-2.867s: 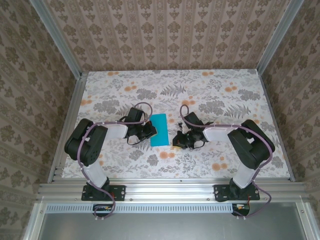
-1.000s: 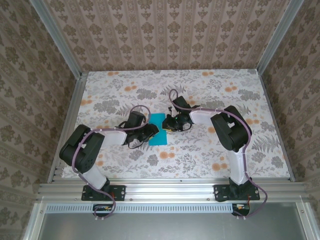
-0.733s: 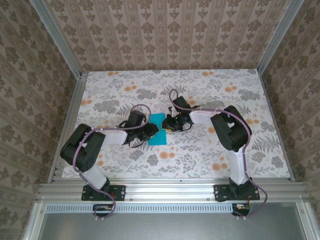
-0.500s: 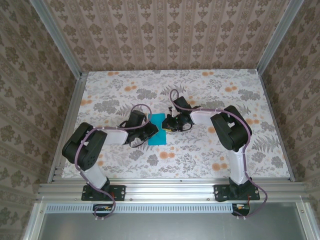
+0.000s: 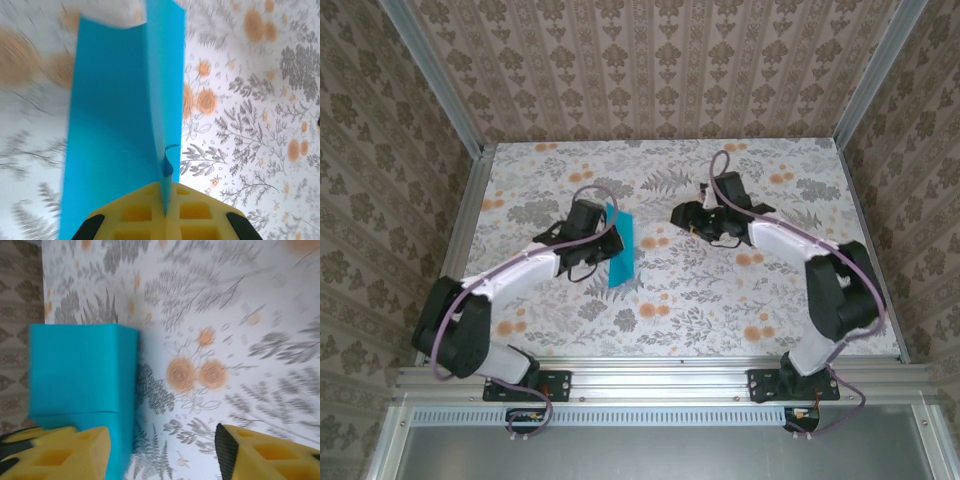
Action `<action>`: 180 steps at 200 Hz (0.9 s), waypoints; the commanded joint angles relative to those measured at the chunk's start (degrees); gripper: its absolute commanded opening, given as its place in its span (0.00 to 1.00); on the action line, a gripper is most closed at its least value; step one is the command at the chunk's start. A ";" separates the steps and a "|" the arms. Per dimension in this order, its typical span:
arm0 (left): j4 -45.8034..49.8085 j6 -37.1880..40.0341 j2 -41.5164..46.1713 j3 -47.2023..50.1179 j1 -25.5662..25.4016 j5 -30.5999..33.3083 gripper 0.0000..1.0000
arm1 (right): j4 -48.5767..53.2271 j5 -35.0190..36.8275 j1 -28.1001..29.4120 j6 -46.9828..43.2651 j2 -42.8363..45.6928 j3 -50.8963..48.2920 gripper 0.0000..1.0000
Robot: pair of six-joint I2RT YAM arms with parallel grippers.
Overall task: Fold a paper plane with a square sheet of paper (pick it up from the middle)
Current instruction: Turn over the paper at the center of the table.
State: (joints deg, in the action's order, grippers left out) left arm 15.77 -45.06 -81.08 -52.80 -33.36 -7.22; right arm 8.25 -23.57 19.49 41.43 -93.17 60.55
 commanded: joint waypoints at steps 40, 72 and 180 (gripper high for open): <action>37.09 10.53 -5.65 -18.70 -3.66 30.86 0.04 | 2.69 14.16 -1.74 -1.44 7.95 -8.79 0.71; 43.10 7.26 -16.61 -26.45 -7.18 39.45 0.04 | 3.59 17.82 -2.49 -0.57 11.38 -11.38 0.73; 42.35 3.02 -41.95 -41.31 -17.39 37.50 0.10 | 5.92 20.22 -5.15 1.60 21.47 -17.00 0.72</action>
State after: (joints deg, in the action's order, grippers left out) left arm 56.21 -40.51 -121.14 -91.26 -49.06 31.20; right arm 12.10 -5.37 14.96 41.39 -73.82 45.45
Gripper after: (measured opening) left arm 0.078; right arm 0.723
